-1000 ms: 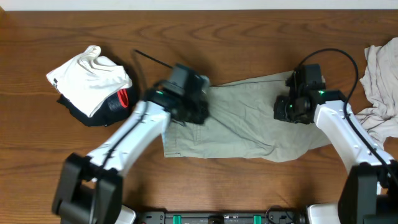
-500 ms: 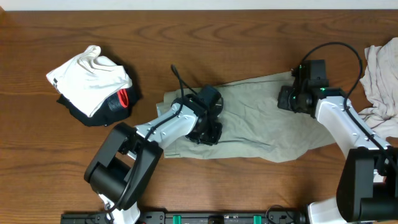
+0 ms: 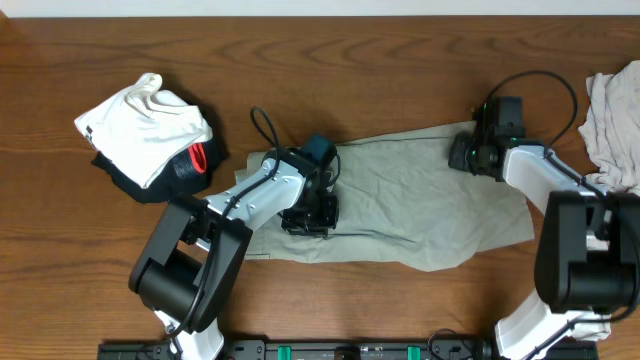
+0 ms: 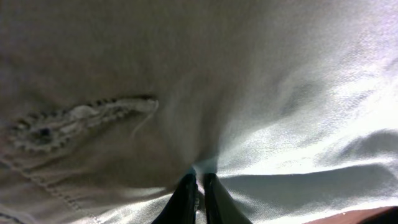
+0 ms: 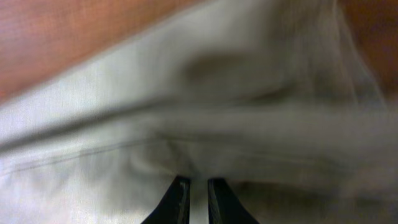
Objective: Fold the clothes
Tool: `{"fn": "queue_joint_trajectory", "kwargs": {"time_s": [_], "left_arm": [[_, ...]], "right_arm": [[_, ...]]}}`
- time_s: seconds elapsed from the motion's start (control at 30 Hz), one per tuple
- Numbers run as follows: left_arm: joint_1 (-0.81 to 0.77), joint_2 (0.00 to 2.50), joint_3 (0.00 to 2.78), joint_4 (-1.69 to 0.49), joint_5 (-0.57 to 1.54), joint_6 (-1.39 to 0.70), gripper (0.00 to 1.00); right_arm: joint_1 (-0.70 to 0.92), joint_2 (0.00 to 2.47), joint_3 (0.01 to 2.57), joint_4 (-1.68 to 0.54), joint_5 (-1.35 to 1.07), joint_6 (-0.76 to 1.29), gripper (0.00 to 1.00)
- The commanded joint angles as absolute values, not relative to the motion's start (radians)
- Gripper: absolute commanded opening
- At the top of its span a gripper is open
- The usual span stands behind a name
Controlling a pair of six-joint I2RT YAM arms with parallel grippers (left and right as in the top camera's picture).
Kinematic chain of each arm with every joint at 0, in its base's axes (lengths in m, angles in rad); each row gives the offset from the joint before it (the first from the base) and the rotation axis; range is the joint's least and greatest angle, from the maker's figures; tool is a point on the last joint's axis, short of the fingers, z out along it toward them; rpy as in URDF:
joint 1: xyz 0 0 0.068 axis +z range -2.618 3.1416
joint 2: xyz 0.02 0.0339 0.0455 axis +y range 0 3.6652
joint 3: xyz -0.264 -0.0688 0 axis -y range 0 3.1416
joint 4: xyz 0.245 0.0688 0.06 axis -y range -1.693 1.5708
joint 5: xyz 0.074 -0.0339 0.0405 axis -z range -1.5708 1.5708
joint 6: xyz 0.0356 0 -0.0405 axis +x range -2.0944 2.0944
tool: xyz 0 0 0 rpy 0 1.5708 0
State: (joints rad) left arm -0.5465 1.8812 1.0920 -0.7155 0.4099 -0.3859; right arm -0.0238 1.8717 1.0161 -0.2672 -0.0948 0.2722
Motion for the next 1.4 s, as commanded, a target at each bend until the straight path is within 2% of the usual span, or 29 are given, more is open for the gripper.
{"fn": "queue_joint_trajectory", "kwargs": {"time_s": [0.0, 0.2, 0.27, 0.33, 0.43, 0.5, 0.57, 0.77, 0.83, 1.03, 1.13, 1.37], "left_arm": [[-0.534, 1.902, 1.083, -0.734, 0.306, -0.387, 0.09], [-0.514, 1.902, 1.083, -0.764, 0.266, -0.376, 0.09], [-0.504, 1.902, 1.092, -0.76, 0.268, -0.353, 0.12], [-0.496, 1.899, 1.113, -0.763, 0.268, -0.352, 0.16], [-0.489, 1.877, 1.161, -0.792, 0.273, -0.349, 0.24], [-0.487, 1.848, 1.195, -0.825, 0.276, -0.348, 0.34], [-0.48, 1.804, 1.234, -0.865, 0.275, -0.345, 0.4], [-0.414, 1.673, 1.254, -0.92, 0.244, -0.345, 0.64], [-0.374, 1.648, 1.254, -0.963, 0.186, -0.345, 0.7], [-0.231, 1.646, 1.191, -0.996, 0.156, -0.283, 0.71], [-0.175, 1.646, 1.126, -0.947, 0.172, -0.24, 0.71], [-0.058, 1.647, 0.992, -0.805, 0.183, -0.163, 0.78]], "right_arm": [[-0.078, 1.934, 1.009, -0.22, -0.075, 0.3, 0.1], [-0.215, 1.933, 1.086, -0.231, -0.178, 0.294, 0.07], [-0.252, 1.926, 1.132, -0.284, -0.294, 0.24, 0.17], [-0.287, 1.914, 1.177, -0.354, -0.404, 0.21, 0.34], [-0.327, 1.88, 1.223, -0.449, -0.492, 0.204, 0.49], [-0.348, 1.846, 1.238, -0.494, -0.543, 0.196, 0.54], [-0.364, 1.8, 1.24, -0.529, -0.6, 0.181, 0.58], [-0.366, 1.663, 1.24, -0.649, -0.614, 0.173, 0.63], [-0.365, 1.629, 1.24, -0.683, -0.614, 0.162, 0.63], [-0.365, 1.579, 1.24, -0.761, -0.614, 0.15, 0.63], [-0.365, 1.579, 1.24, -0.781, -0.614, 0.148, 0.63], [-0.365, 1.579, 1.24, -0.808, -0.614, 0.147, 0.63]]}}
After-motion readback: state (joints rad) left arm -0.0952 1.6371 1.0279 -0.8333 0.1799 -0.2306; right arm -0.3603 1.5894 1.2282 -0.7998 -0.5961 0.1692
